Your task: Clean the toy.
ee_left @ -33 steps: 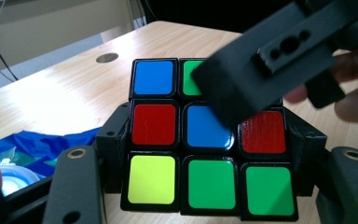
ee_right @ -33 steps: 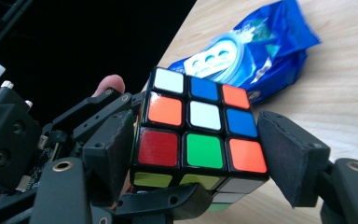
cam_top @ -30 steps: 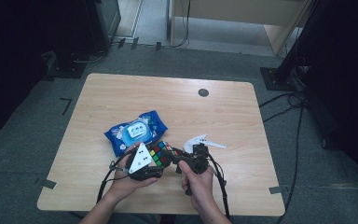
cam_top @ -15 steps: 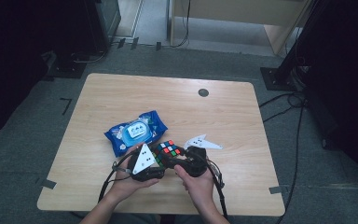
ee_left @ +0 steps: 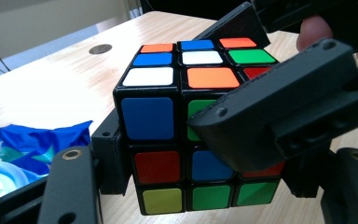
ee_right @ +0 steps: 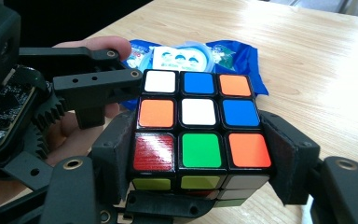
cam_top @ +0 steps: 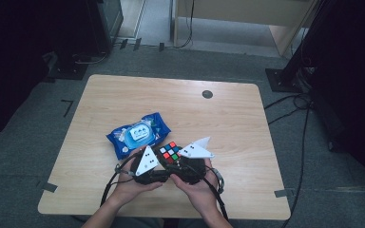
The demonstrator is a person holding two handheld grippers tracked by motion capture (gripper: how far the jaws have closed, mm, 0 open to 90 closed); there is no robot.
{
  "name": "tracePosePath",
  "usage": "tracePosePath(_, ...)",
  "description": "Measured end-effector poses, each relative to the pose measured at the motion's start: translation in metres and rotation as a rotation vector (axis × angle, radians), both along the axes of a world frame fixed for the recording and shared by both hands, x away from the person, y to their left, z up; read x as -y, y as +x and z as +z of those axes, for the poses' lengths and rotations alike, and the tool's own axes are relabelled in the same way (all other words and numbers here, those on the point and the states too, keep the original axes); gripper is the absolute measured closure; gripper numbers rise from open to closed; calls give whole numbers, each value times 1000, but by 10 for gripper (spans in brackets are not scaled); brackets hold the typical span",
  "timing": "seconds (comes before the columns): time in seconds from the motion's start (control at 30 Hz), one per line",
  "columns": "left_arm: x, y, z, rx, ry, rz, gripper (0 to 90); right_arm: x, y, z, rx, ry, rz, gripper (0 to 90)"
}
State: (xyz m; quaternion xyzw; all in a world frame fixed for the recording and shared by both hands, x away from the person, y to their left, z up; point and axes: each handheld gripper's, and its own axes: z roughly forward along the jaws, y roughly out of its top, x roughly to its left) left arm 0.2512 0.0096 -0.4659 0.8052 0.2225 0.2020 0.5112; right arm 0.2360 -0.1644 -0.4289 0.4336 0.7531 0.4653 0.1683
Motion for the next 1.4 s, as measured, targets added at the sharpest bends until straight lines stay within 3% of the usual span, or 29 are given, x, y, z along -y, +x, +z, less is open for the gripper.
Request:
tracePosePath(0.07, -1, 0, 0, 10, 1, 8, 335, 1, 1, 0, -5, 17, 6, 341)
tracePosePath(0.13, -7, 4, 1, -31, -37, 21, 340, 5, 2, 2, 15, 63, 23, 314)
tracePosePath(0.23, -16, 12, 2, -75, -84, 45, 342, 18, 5, 9, 9, 162, 44, 268)
tracePosePath(0.33, -29, 18, 4, -101, -122, 70, 342, 35, 7, 14, 39, 189, 3, 282)
tracePosePath(0.43, -37, 22, 6, -110, -134, 82, 342, 57, 15, 15, 30, 232, -29, 347)
tracePosePath(0.5, -38, 23, 5, -114, -133, 83, 342, 69, 22, 10, 40, 181, -63, 408)
tracePosePath(0.57, -37, 23, 4, -120, -122, 81, 342, 78, 32, -3, 32, 35, -115, 451)
tracePosePath(0.6, -36, 23, 3, -124, -117, 78, 342, 84, 38, -15, 7, -39, -125, 498)
tracePosePath(0.7, -33, 22, 2, -123, -101, 62, 342, 92, 48, -44, -67, -42, -105, 547)
tracePosePath(0.87, -30, 21, 1, -120, -94, 44, 342, 84, 57, -76, -104, -147, -76, 538)
tracePosePath(1.1, -29, 20, 0, -119, -85, 35, 342, 85, 58, -86, -125, -174, -115, 671)
tracePosePath(1.17, -29, 19, 0, -115, -83, 33, 342, 87, 58, -88, -131, -148, -127, 715)
tracePosePath(1.27, -29, 19, 1, -115, -82, 33, 342, 89, 57, -87, -137, -149, -136, 831)
tracePosePath(1.4, -28, 20, 0, -118, -75, 31, 342, 89, 52, -76, -115, -95, -134, 864)
